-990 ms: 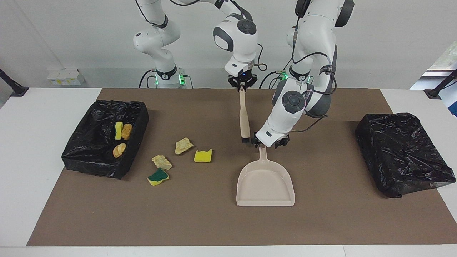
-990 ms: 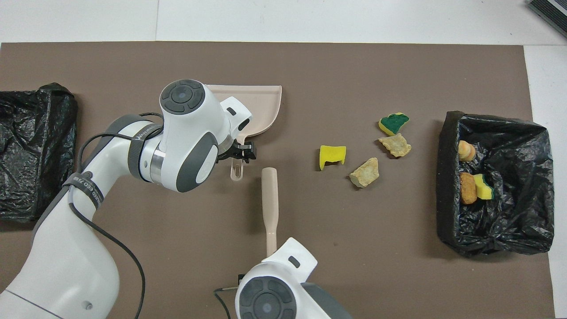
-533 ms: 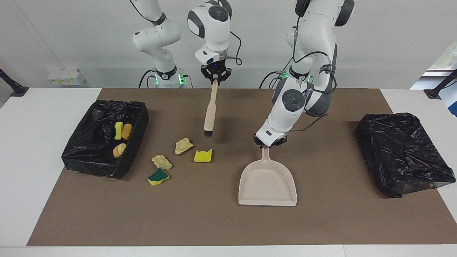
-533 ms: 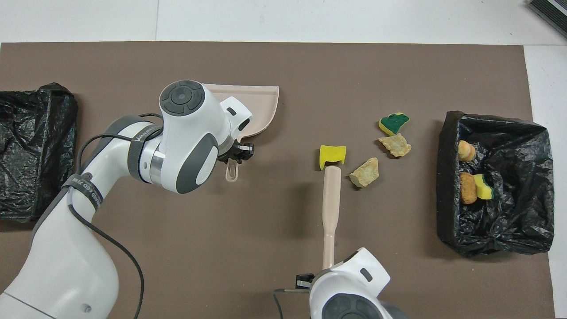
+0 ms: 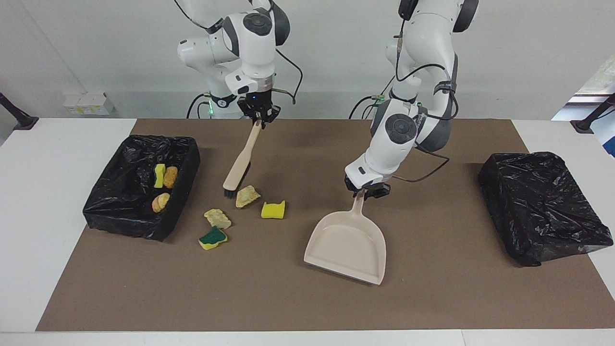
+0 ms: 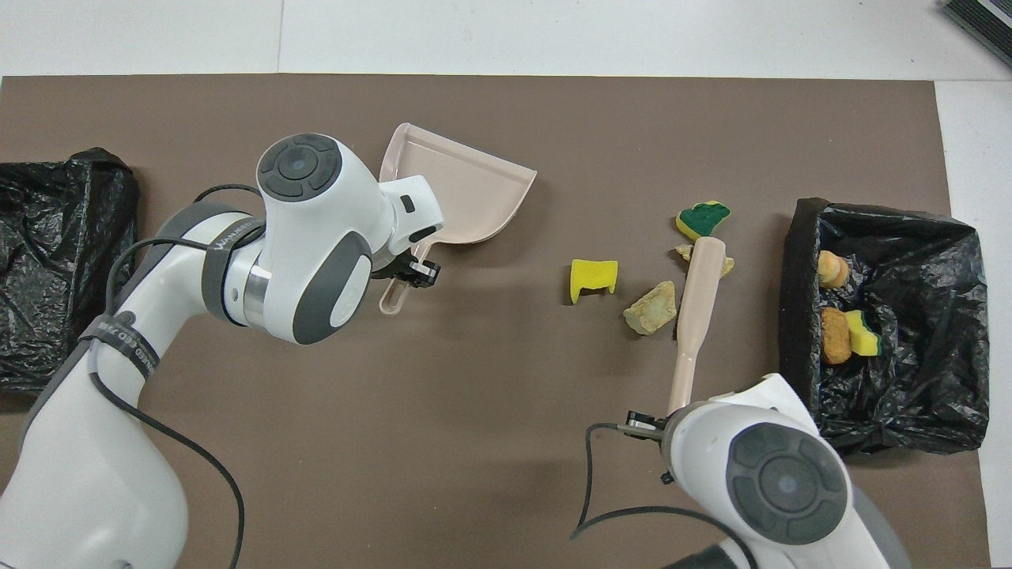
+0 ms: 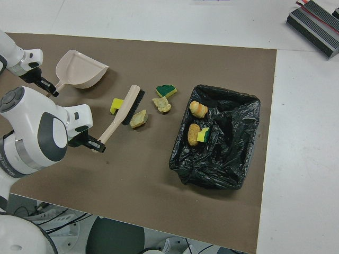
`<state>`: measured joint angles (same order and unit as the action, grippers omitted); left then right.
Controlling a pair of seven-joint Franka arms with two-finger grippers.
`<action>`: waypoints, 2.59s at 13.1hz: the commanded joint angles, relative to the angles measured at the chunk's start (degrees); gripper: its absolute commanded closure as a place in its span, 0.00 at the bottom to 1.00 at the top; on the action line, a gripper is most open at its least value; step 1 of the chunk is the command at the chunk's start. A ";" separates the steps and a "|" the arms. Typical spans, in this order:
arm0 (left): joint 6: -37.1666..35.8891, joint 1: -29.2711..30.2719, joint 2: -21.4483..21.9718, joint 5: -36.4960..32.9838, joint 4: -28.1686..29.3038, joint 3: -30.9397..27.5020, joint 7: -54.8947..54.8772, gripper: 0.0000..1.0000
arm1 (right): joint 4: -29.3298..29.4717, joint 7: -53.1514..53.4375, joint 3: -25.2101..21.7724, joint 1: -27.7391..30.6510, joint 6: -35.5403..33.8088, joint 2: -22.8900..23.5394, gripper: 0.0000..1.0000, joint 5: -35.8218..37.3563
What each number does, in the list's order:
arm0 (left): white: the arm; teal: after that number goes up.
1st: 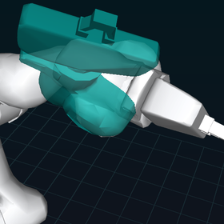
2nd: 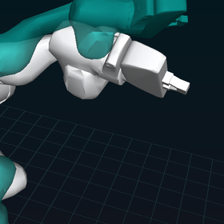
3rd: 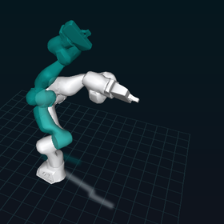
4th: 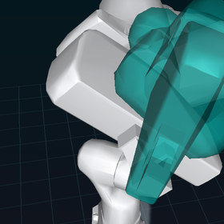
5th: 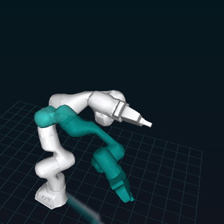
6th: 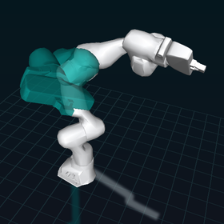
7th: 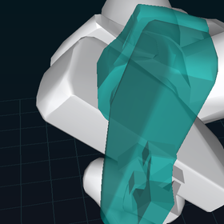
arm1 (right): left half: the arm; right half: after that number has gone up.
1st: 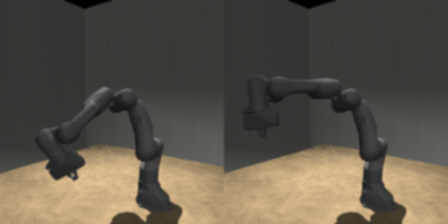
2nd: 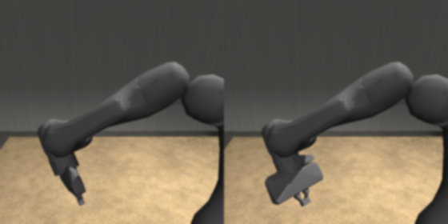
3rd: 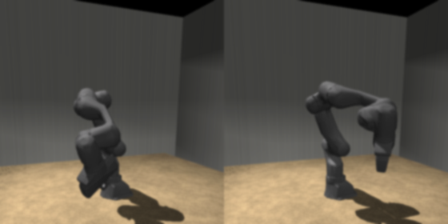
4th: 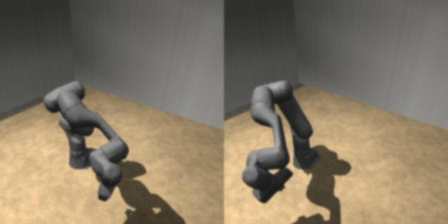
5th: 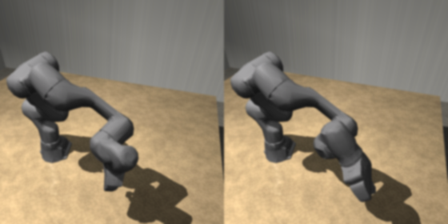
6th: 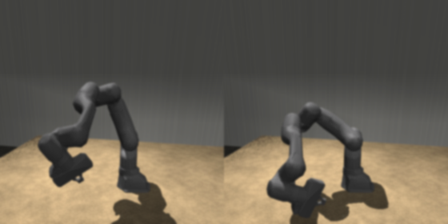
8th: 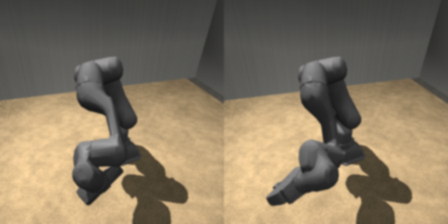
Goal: Sweep and dump trash in bin
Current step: 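Grasp the dustpan with the left gripper while the right gripper grasps the brush, then move the dustpan toward the sponges while the right gripper lifts the brush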
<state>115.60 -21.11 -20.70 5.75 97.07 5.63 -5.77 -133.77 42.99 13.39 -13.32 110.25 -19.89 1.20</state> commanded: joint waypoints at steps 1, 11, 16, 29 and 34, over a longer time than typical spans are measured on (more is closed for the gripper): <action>-0.55 2.91 1.71 0.05 1.28 -0.27 -24.52 1.00 | -1.05 -3.43 0.59 4.51 0.32 -0.42 1.00 1.87; -9.43 0.66 2.76 -15.02 0.49 0.00 -46.79 1.00 | 6.57 -34.11 0.41 17.61 9.63 13.80 1.00 7.66; -15.21 -7.34 3.20 -20.68 -0.03 -0.18 -38.37 1.00 | 11.95 -34.29 0.68 20.79 10.86 23.12 1.00 20.23; -16.29 -12.29 2.59 -21.22 0.49 0.35 -27.98 1.00 | 11.25 -24.81 1.46 1.49 7.43 24.90 1.00 -1.43; -13.92 -13.43 2.42 -20.26 1.54 0.61 -27.09 1.00 | 16.09 -18.73 1.47 -3.92 1.40 22.72 1.00 -3.83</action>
<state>99.44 -33.16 -18.27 -15.47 97.38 6.67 -33.71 -118.23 25.62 15.16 -19.05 114.91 4.89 -1.15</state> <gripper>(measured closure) 0.683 0.714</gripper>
